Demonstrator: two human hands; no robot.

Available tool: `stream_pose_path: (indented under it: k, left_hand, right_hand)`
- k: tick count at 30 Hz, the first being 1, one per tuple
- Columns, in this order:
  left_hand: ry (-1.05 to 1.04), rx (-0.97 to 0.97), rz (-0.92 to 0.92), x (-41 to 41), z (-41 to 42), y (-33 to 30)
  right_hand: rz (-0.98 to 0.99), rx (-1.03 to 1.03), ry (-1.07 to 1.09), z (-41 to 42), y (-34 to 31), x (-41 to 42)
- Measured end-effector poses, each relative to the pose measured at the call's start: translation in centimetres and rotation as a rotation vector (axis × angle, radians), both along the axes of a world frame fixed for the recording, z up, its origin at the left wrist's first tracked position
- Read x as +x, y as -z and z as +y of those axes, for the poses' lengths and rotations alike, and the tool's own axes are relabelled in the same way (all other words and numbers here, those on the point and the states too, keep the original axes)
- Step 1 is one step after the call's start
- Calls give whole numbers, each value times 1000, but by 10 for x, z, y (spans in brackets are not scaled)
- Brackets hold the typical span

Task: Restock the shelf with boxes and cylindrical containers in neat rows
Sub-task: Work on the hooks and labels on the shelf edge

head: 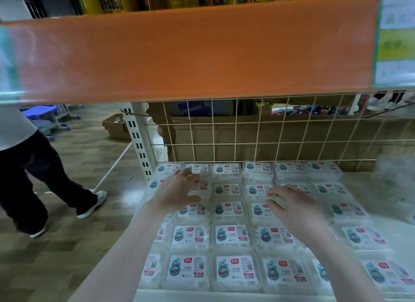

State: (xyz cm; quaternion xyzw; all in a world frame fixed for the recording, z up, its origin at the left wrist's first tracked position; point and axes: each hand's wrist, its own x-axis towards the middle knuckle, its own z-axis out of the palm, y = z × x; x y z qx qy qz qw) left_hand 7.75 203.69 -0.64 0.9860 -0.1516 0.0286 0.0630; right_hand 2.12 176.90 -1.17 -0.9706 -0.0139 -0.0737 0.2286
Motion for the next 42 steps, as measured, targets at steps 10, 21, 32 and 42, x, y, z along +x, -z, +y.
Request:
stream_pose_path:
  k: [10,21,32,42]
  left_hand:
    - [-5,-1,-16,-1,6,5]
    - [-40,-61,-101,-17,-2,6]
    - [-206,-236,-167,-77,-52,22]
    - [-217,-241,-122,-112,-126,19]
  right_hand:
    - [5,26,4,0,4,1]
    - [-63,25,76,-10,14,-3]
    - [-324,-45,255,-48,45,-36]
    - [-310,-149,429,-128,42,-82]
